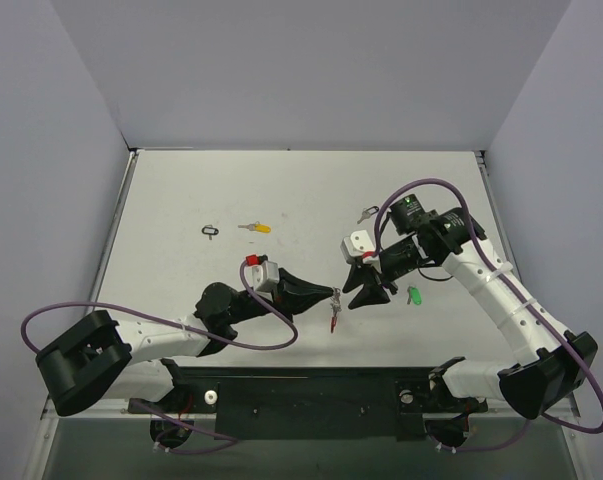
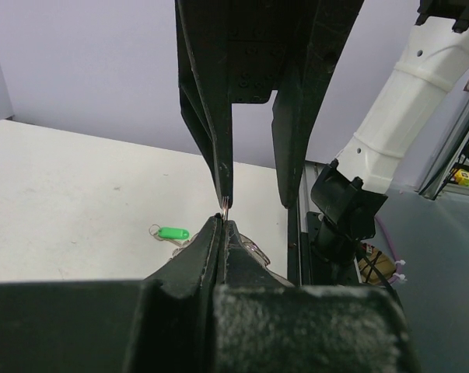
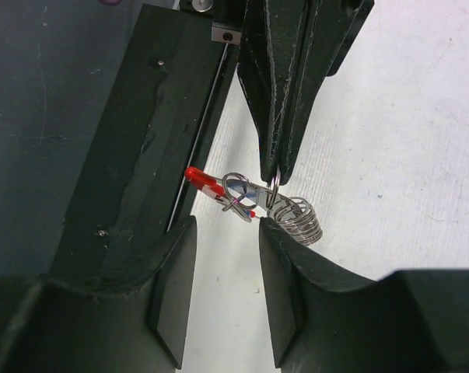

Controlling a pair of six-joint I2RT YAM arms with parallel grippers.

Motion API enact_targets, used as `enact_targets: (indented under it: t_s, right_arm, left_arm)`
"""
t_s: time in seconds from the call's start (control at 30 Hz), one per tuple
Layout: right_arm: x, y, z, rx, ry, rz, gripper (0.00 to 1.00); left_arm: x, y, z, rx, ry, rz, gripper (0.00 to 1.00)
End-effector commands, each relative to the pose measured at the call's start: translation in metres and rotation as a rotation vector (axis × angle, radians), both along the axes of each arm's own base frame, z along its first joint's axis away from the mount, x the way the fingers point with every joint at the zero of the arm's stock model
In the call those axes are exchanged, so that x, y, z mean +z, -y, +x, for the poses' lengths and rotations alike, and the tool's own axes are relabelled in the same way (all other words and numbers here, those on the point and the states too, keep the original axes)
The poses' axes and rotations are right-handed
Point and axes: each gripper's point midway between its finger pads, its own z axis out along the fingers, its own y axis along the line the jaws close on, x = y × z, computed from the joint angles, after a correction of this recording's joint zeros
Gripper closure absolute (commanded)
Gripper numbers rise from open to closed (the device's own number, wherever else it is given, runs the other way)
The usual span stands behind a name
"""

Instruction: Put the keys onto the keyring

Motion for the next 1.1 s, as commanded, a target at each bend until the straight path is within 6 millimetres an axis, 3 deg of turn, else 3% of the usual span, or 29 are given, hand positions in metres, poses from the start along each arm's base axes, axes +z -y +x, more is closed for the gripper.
enact_targets:
  t_s: [0.0, 0.5, 0.63, 0.87, 1.07]
  right_arm:
    - [0.018, -0.006, -0.007, 0.017, -0.018, 0.057, 0.67]
    - [0.011, -0.021, 0.006, -0.048, -0.062, -0.006, 0.71]
    - [0.007, -0.022, 0.009, -0.068, -0.068, -0.020, 0.78]
    - [0.000, -0.021, 0.012, -0.092, -0.071, -0.042, 1.00]
    - [-0.004, -0.020, 0.021, -0.160, -0.080, -0.086, 1.00]
  left_arm:
    - [0.047, -0.008, -0.003, -0.006, 0.057, -0.167, 1.00]
    - [0.051, -0.006, -0.002, -0.007, 0.043, -0.166, 1.00]
    - [0.052, -0.007, -0.001, -0.003, 0.046, -0.168, 1.00]
    - [0.051, -0.008, -0.001, 0.001, 0.048, -0.180, 1.00]
    - [0.051, -0.006, 0.000, -0.001, 0.041, -0.173, 1.00]
